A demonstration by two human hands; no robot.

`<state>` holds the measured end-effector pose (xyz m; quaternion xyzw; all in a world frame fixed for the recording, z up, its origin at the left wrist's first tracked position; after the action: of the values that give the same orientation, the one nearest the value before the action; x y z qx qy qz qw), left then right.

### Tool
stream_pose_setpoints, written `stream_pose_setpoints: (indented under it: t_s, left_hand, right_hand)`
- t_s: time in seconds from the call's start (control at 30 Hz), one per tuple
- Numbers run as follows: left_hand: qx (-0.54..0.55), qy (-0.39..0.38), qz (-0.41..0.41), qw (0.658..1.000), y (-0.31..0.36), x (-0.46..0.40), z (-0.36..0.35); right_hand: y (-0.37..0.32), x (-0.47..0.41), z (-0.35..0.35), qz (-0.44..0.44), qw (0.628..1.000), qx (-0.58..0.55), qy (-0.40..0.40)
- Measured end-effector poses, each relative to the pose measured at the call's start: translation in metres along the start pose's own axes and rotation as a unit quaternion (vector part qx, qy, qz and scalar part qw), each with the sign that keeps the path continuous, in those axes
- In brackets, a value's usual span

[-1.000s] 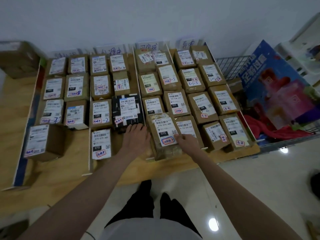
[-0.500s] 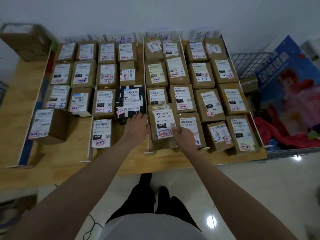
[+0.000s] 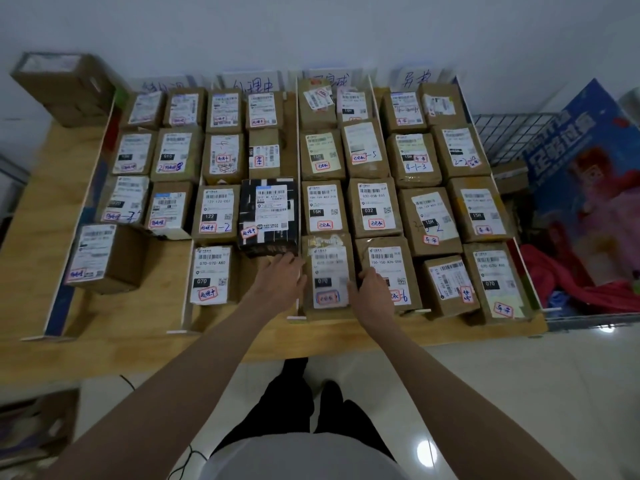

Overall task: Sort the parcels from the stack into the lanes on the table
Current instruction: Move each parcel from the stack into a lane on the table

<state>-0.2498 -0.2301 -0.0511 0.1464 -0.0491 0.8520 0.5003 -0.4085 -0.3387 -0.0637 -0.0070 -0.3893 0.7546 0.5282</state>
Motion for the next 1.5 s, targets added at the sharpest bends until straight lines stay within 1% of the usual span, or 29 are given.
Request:
stream_pose_setpoints:
  t_s: [0.07, 0.1, 0.2, 0.3, 0.43, 0.6, 0.73, 0.8, 0.9, 1.1, 1.23, 1.33, 1.5]
  left_hand:
    - [-0.003, -0.007, -0.003, 1.0, 0.002, 0.0, -0.002]
    - [-0.007, -0.008, 0.0, 1.0, 0.003, 0.0, -0.002]
    - [-0.008, -0.019, 0.018, 1.0, 0.006, 0.0, -0.003]
    - [0.005, -0.035, 0.021, 0.999, 0.01, 0.003, -0.008]
    - [-0.004, -0.051, 0.023, 0.998, 0.016, 0.005, -0.016]
    - [-0.022, -0.046, 0.034, 0.998, 0.02, 0.005, -0.019]
    - [-0.029, -0.048, 0.033, 0.998, 0.021, 0.008, -0.015]
    - [-0.03, -0.034, 0.034, 0.998, 0.023, 0.01, -0.01]
    - [-0.04, 0.002, 0.042, 0.998, 0.022, 0.012, 0.009]
    - [-0.057, 0.078, 0.087, 0.992, -0.001, 0.026, 0.056]
    - [-0.078, 0.126, 0.129, 0.981, -0.03, 0.055, 0.072]
    - [-0.089, 0.153, 0.15, 0.973, -0.055, 0.08, 0.077]
    - [-0.095, 0.168, 0.193, 0.962, -0.1, 0.117, 0.08]
  right_hand:
    - [0.0, -0.003, 0.004, 0.005, 1.0, 0.005, -0.008]
    - [0.0, -0.004, 0.007, 0.015, 1.0, 0.013, 0.001]
    - [0.004, -0.005, 0.015, 0.05, 0.994, 0.092, 0.037]
    - [0.015, -0.006, 0.016, 0.033, 0.989, 0.14, 0.013]
    - [0.022, -0.004, 0.012, 0.04, 0.984, 0.175, -0.007]
    - [0.021, -0.004, 0.017, 0.062, 0.981, 0.185, -0.017]
    - [0.023, -0.007, 0.032, 0.082, 0.979, 0.179, -0.055]
    - [0.019, -0.006, 0.04, 0.09, 0.979, 0.174, -0.06]
    - [0.007, -0.003, 0.053, 0.119, 0.976, 0.177, -0.036]
    - [-0.046, 0.004, 0.073, 0.223, 0.953, 0.203, 0.028]
    - [-0.079, 0.016, 0.063, 0.286, 0.931, 0.214, 0.066]
    - [-0.101, 0.027, 0.047, 0.31, 0.92, 0.227, 0.07]
    - [-0.141, 0.048, 0.02, 0.348, 0.906, 0.23, 0.07]
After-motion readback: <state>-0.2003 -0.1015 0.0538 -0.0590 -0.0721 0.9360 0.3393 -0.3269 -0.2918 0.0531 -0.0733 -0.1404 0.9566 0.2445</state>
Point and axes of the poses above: each hand's wrist, its own x-axis away from the middle knuckle, its own z-axis out of the back of the hand, y = z × x, the point moved 1 cm from there along -x, towards the middle knuckle, and after that the axes turned 5 degrees about -x, right-handed, at the moved point
